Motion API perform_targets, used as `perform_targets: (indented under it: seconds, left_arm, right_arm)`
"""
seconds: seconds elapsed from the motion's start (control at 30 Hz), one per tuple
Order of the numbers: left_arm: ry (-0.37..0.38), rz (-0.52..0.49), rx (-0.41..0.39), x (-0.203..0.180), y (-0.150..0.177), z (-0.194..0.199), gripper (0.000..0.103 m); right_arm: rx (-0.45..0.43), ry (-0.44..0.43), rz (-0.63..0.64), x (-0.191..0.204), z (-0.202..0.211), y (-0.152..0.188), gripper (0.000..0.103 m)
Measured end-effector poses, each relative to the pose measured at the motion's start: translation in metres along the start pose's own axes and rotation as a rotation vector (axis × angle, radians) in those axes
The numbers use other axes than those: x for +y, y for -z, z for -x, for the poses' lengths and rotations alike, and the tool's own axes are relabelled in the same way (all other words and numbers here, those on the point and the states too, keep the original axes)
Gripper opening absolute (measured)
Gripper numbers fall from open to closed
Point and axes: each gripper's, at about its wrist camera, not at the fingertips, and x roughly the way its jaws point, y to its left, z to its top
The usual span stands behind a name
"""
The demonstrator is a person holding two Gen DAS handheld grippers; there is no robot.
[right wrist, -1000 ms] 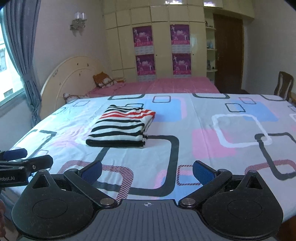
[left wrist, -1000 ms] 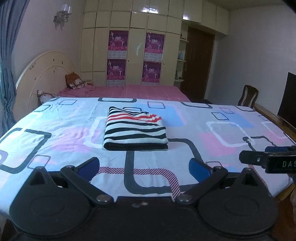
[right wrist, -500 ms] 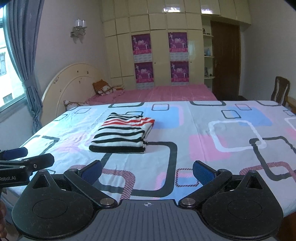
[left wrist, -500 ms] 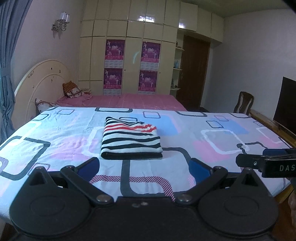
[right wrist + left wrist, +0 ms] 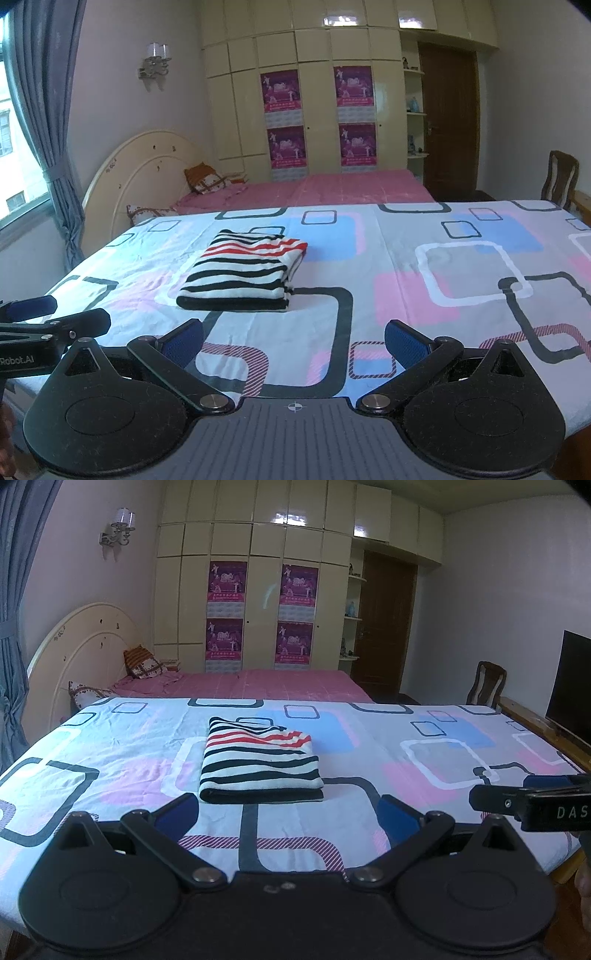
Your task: Fold small clothes
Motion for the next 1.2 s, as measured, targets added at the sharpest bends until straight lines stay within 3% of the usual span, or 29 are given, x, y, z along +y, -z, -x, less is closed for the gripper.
perform_targets:
  seconds: [1.2]
  left_arm:
    - [0.002,-0.012,-0.004,0.0051,-0.0055,-0.0011,0.103]
  right_arm:
    - [0.002,-0.011,0.009,-0.0023,-0.0019,-0.006,0.103]
